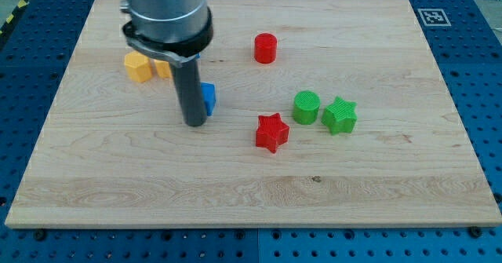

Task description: Slide the blue cube towards yellow heart

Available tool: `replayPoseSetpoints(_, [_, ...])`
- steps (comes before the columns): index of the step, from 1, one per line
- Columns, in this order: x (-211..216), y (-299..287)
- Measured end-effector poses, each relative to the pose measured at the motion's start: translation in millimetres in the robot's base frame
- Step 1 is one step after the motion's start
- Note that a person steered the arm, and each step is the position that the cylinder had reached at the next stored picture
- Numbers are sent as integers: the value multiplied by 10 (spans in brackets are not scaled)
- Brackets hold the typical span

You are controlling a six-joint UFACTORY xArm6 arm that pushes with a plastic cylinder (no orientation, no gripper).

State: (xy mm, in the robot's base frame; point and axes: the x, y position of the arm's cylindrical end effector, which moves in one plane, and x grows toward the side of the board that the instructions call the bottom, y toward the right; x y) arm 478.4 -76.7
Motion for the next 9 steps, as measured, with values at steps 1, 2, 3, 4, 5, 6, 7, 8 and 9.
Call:
replayPoseSetpoints(1, [-33,158])
replayPoseSetpoints(2, [-161,254])
replayPoseSetpoints(3, [-284,256])
replayPoseSetpoints(4, [-83,256])
replayPoseSetpoints(5, [48,250])
replayPoseSetpoints(6, [-67,250])
replayPoseSetpoints(7, [-300,250])
replayPoseSetpoints(8, [-422,245])
replayPoseSetpoints(9, [-301,238])
